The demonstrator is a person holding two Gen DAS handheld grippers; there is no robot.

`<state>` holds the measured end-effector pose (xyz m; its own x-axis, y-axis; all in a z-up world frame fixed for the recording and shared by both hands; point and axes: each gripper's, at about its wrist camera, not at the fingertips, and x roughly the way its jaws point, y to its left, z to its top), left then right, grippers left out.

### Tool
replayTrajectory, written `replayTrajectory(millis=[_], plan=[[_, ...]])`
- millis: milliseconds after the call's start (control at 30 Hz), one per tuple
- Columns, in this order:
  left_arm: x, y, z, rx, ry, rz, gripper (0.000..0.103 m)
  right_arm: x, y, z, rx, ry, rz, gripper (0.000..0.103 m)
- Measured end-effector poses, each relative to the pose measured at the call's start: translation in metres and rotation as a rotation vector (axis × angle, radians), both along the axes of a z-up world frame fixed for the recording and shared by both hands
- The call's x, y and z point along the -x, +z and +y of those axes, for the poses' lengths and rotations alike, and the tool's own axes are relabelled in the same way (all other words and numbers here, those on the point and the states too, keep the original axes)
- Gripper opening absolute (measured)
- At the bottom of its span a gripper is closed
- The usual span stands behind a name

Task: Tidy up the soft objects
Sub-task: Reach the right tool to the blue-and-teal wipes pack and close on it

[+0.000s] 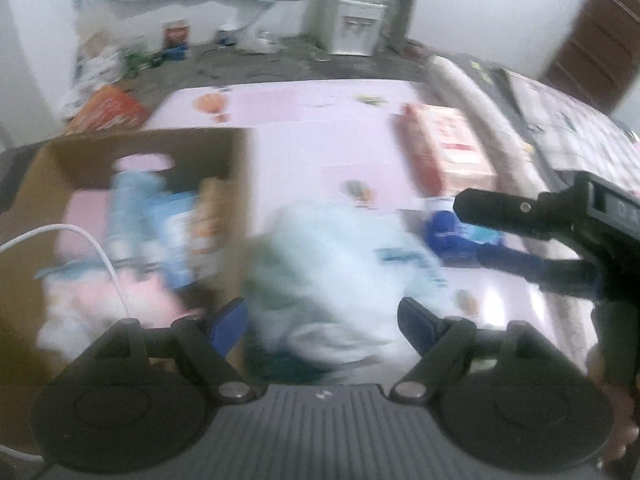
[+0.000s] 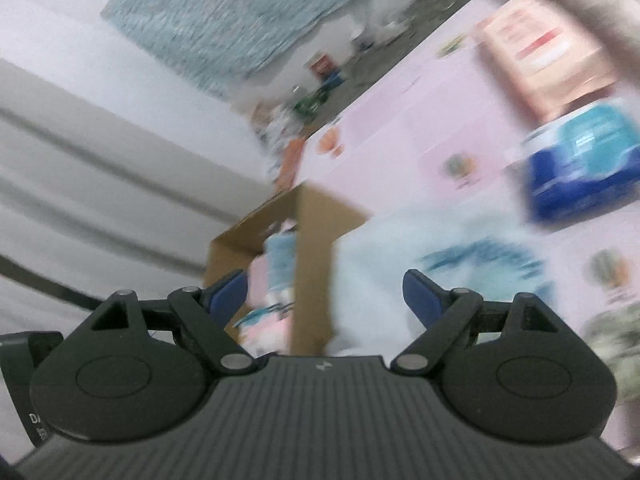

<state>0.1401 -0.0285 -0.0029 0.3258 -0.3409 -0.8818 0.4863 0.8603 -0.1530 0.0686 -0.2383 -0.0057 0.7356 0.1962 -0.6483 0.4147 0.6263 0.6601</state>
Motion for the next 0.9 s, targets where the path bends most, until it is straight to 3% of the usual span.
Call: replayTrajectory(millis=[100, 200, 367, 467, 700, 900], plan=[[0.010, -0.005, -0.045, 0.012, -0.028, 0.005, 0.082, 0.025, 0.004, -0.046, 0.059, -0.041, 0.013, 0.085], [0.018, -0.018, -0.085, 0.033, -0.031, 0.036, 0.076, 0.032, 0.001, -0.092, 0.150, -0.014, 0.015, 0.085], [0.024, -0.047, -0.142, -0.003, -0.019, 0.067, 0.055, 0.006, -0.025, -0.163, 0.238, 0.111, 0.026, 0.083], [0.028, -0.058, -0.161, -0.029, -0.018, 0.076, 0.048, -0.017, -0.042, -0.193, 0.248, 0.184, 0.026, 0.072], [0.029, -0.087, -0.186, -0.062, 0.003, 0.145, 0.039, -0.062, -0.082, -0.222, 0.237, 0.280, 0.078, 0.069], [0.030, -0.102, -0.192, -0.060, 0.007, 0.207, 0.039, -0.041, -0.112, -0.224, 0.180, 0.282, 0.210, 0.066]])
